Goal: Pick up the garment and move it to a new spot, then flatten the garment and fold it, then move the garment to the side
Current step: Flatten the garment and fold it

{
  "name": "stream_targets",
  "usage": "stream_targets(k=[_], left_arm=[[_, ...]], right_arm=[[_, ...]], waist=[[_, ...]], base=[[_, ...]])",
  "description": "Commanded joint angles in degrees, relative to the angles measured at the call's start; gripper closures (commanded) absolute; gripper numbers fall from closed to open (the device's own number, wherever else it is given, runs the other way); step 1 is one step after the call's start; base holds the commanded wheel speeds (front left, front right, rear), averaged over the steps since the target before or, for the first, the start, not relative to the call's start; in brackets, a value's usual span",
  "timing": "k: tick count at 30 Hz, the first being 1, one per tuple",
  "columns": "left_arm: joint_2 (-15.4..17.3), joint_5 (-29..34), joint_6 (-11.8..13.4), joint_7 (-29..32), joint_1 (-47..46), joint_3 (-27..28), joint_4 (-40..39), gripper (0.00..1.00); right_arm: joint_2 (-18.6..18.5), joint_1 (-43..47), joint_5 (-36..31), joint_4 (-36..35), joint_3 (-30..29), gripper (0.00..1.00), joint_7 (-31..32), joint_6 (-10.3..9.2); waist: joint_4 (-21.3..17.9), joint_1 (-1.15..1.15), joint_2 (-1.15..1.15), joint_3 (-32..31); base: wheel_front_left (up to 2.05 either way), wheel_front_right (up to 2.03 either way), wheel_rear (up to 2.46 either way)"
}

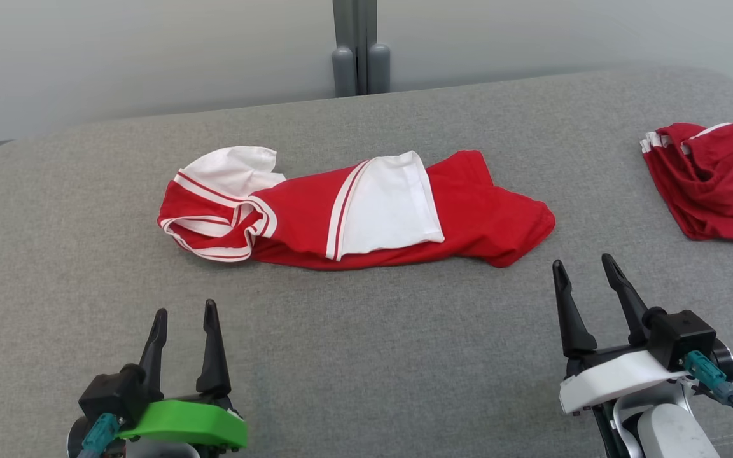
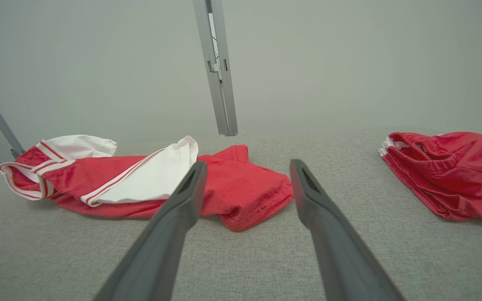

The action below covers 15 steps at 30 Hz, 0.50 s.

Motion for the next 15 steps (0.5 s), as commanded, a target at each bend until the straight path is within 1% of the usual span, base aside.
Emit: stream_targets(k=[1,6,11,15], left_arm=[[0.2,0.5,0.1,0.0,-0.7,-0.1,-0.2,0.00],[0.2,3.3,-0.8,0.0,-3.1,-2.3,1.0,0.00],[0.2,6.7,-2.6,0.0,-7.9,-7.5,3.9,0.00],[0.2,8.3,-3.7,0.0,-13.5,-12.1,7.7,0.00]], right_arm=[[-0.1,-0.6,0.4,-0.2,-0.2,0.00,-0.2,-0.09],[-0.1,-1.6,0.2,-0.8,-0.4,0.00,-0.2,-0.09],[-0.1,-3.1,0.3,-1.2,-0.3,0.00,-0.2,-0.09],[-0.1,-4.3,0.8,-1.3,0.4,0.00,-0.2,-0.09]], waist=[[-0.2,0.00,0.00,0.6],[-1.0,0.00,0.00,2.6],[-2.8,0.00,0.00,5.6],[-5.5,0.00,0.00,8.3]], base=[[0.00,0.00,0.00],[0.00,0.00,0.00],[0.00,0.00,0.00],[0.00,0.00,0.00]])
